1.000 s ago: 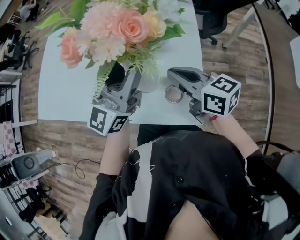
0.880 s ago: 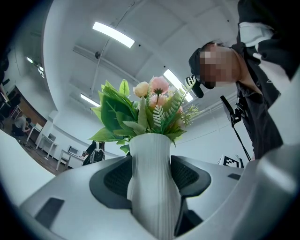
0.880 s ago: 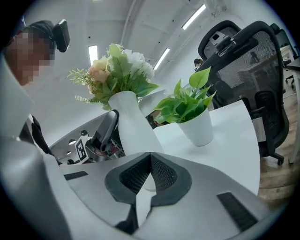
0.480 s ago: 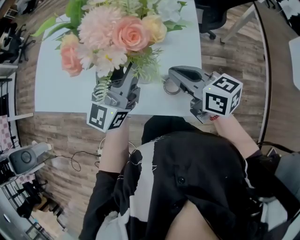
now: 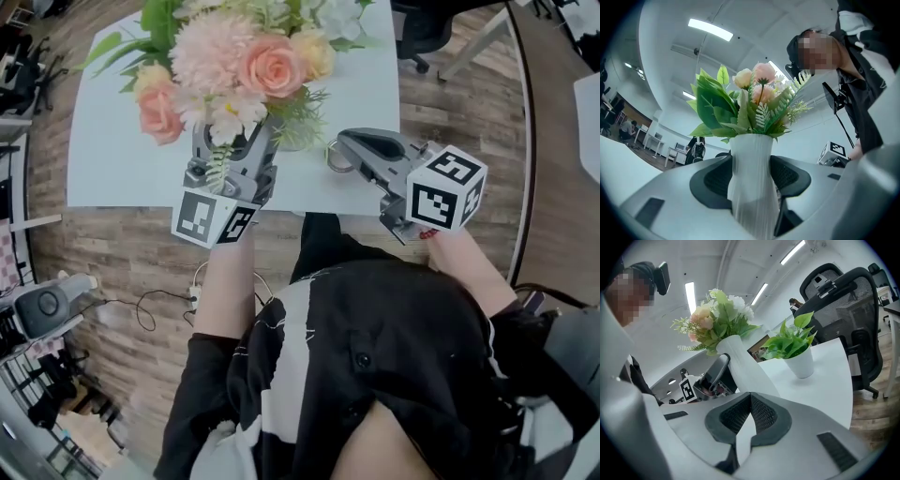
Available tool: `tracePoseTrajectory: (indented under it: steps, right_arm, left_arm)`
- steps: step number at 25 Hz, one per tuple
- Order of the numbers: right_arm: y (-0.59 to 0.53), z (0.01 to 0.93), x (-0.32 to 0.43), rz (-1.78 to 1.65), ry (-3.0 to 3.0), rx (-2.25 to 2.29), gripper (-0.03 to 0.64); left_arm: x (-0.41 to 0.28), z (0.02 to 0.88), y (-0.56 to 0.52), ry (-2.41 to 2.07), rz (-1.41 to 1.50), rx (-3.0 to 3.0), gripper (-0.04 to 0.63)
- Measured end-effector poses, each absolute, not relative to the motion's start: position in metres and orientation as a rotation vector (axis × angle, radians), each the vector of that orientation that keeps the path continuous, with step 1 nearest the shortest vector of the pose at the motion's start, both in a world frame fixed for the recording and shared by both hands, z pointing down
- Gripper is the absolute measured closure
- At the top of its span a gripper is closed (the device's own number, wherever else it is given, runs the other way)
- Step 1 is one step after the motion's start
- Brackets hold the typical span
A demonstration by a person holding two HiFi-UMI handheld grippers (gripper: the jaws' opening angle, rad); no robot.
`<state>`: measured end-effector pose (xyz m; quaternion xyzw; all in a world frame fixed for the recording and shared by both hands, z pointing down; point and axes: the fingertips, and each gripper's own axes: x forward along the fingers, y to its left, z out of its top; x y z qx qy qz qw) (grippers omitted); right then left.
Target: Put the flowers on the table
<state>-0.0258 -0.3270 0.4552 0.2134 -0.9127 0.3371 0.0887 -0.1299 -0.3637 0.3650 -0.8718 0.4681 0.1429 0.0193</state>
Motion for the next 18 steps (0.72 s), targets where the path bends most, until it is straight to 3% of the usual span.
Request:
tracePoseTrajectory:
  steps: [18]
  right_arm:
    - [-0.319, 0.430, -0.033, 0.949, -2.764, 0.605, 0.603]
  left_arm:
    - [-0.133, 0.367, -0.367, 1.472, 0.343, -2.740, 0.336]
